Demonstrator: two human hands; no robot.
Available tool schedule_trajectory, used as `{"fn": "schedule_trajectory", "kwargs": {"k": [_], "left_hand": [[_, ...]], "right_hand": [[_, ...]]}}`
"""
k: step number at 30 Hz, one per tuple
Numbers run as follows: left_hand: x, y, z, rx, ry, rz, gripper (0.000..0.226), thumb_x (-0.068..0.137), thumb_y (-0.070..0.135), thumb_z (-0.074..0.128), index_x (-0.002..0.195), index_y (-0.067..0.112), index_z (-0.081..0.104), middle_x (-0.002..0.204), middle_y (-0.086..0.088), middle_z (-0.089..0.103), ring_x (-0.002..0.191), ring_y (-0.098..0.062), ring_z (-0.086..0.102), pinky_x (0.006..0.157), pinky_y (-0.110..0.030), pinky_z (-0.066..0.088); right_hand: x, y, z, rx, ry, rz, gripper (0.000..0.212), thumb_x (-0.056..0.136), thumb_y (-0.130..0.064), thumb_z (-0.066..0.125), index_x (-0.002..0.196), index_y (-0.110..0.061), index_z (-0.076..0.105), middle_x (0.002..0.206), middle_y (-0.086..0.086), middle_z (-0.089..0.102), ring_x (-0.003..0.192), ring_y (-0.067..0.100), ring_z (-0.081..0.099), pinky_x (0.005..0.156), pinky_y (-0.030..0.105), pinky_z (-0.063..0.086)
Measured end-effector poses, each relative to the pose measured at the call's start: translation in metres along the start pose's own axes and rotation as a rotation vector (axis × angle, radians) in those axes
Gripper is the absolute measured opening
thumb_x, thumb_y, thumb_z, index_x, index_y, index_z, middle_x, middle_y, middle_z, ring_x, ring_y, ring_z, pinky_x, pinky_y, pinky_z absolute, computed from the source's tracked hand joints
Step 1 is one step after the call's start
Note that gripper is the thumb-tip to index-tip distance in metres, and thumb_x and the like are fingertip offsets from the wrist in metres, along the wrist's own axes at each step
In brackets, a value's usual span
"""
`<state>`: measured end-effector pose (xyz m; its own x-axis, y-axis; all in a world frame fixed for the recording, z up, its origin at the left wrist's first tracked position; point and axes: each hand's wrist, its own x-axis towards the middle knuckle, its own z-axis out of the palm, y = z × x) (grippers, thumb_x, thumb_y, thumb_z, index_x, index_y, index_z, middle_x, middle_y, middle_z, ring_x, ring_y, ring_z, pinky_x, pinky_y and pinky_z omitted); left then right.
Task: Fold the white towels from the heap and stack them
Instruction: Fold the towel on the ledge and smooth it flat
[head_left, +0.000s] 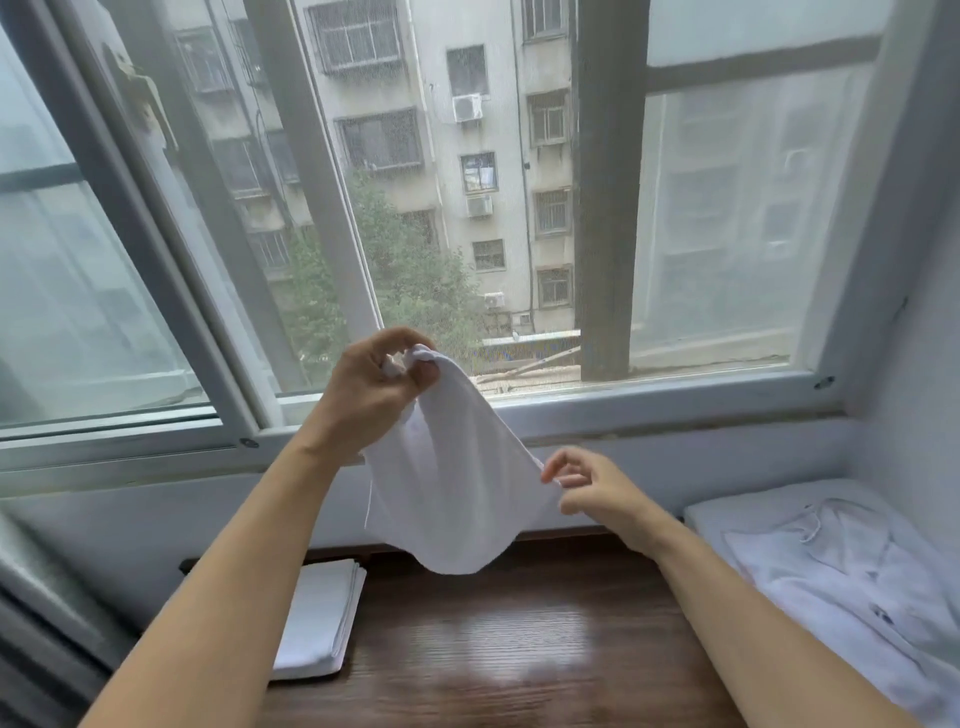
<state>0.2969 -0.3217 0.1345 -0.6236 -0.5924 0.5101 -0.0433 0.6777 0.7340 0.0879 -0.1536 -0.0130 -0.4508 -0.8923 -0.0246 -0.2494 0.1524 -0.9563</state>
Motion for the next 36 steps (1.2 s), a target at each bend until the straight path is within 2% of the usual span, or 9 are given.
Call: {"fn": "schedule_trajectory", "kwargs": {"k": [4, 11, 16, 18, 21, 24, 26, 30, 36], "left_hand": [[-0.002, 0.003, -0.003, 0.013, 0.013, 0.006, 0.008, 0.093, 0.001, 0.069, 0.09, 0.008, 0.068, 0.043, 0.014, 0.033, 0.041, -0.002, 0.027, 0.042, -0.015, 0.024], [-0.002, 0.001, -0.009, 0.058, -0.012, 0.019, 0.025, 0.093, 0.003, 0.07, 0.08, 0.023, 0.067, 0.048, 0.014, 0.039, 0.045, -0.002, 0.031, 0.044, -0.015, 0.027], [-0.003, -0.01, -0.028, 0.125, -0.04, 0.037, 0.01, 0.091, 0.018, 0.074, 0.086, 0.026, 0.07, 0.066, -0.016, 0.054, 0.059, -0.013, 0.043, 0.054, -0.025, 0.033], [-0.004, -0.013, -0.03, 0.131, -0.078, 0.02, 0.015, 0.092, 0.016, 0.074, 0.085, 0.029, 0.07, 0.06, -0.016, 0.044, 0.056, -0.016, 0.036, 0.052, -0.027, 0.028], [-0.004, -0.014, -0.022, 0.131, -0.117, 0.012, 0.017, 0.091, 0.014, 0.075, 0.083, 0.028, 0.069, 0.058, -0.016, 0.041, 0.054, -0.015, 0.033, 0.052, -0.027, 0.026], [-0.005, -0.01, -0.01, 0.158, -0.169, 0.063, 0.015, 0.09, 0.015, 0.073, 0.081, 0.027, 0.069, 0.053, 0.007, 0.047, 0.05, -0.007, 0.032, 0.051, -0.023, 0.029], [-0.008, -0.006, -0.002, 0.15, -0.199, 0.077, 0.018, 0.091, 0.002, 0.069, 0.083, 0.017, 0.069, 0.05, 0.019, 0.051, 0.045, 0.0, 0.038, 0.05, -0.012, 0.03], [-0.012, -0.014, 0.008, 0.181, -0.179, 0.16, 0.016, 0.088, 0.008, 0.077, 0.084, 0.022, 0.071, 0.073, 0.015, 0.067, 0.068, 0.006, 0.057, 0.065, -0.012, 0.042], [-0.016, -0.032, 0.013, 0.264, -0.125, 0.21, 0.015, 0.085, 0.018, 0.082, 0.096, 0.014, 0.072, 0.086, 0.007, 0.063, 0.072, 0.0, 0.056, 0.065, -0.01, 0.039]], "right_hand": [[0.0, 0.024, 0.019, -0.123, -0.035, -0.021, 0.036, 0.077, -0.01, 0.065, 0.1, -0.035, 0.074, 0.126, -0.01, 0.059, 0.114, 0.009, 0.056, 0.086, 0.019, 0.047], [0.014, 0.022, 0.03, -0.262, 0.055, -0.113, 0.026, 0.082, -0.014, 0.067, 0.102, -0.022, 0.053, 0.08, -0.002, 0.057, 0.067, 0.006, 0.05, 0.065, 0.023, 0.047], [0.012, 0.019, 0.015, -0.628, -0.043, -0.059, 0.017, 0.081, -0.024, 0.056, 0.071, -0.013, 0.065, 0.075, 0.006, 0.061, 0.078, 0.022, 0.06, 0.07, 0.037, 0.05], [0.01, -0.001, 0.012, -0.655, 0.014, -0.065, 0.012, 0.076, -0.027, 0.056, 0.079, -0.024, 0.067, 0.083, -0.004, 0.063, 0.089, 0.022, 0.061, 0.079, 0.034, 0.05], [0.001, -0.055, 0.021, -0.448, 0.329, -0.372, 0.021, 0.079, -0.036, 0.064, 0.097, -0.028, 0.07, 0.102, -0.012, 0.063, 0.101, 0.011, 0.054, 0.092, 0.029, 0.045], [-0.007, -0.117, 0.035, -0.189, 0.22, -0.507, 0.042, 0.078, -0.055, 0.075, 0.112, -0.03, 0.072, 0.113, -0.016, 0.067, 0.085, 0.002, 0.063, 0.079, 0.019, 0.048], [-0.003, -0.14, 0.042, -0.238, 0.126, -0.489, 0.053, 0.075, -0.059, 0.078, 0.117, -0.027, 0.072, 0.112, -0.015, 0.071, 0.08, -0.005, 0.065, 0.073, 0.016, 0.048], [0.006, -0.152, 0.049, -0.169, 0.067, -0.337, 0.022, 0.092, -0.031, 0.075, 0.104, -0.014, 0.077, 0.095, 0.003, 0.078, 0.057, 0.017, 0.07, 0.042, 0.025, 0.05], [0.005, -0.138, 0.056, 0.046, -0.091, -0.17, 0.019, 0.1, -0.02, 0.068, 0.106, -0.003, 0.073, 0.092, 0.02, 0.077, 0.074, 0.033, 0.078, 0.055, 0.037, 0.061]]}}
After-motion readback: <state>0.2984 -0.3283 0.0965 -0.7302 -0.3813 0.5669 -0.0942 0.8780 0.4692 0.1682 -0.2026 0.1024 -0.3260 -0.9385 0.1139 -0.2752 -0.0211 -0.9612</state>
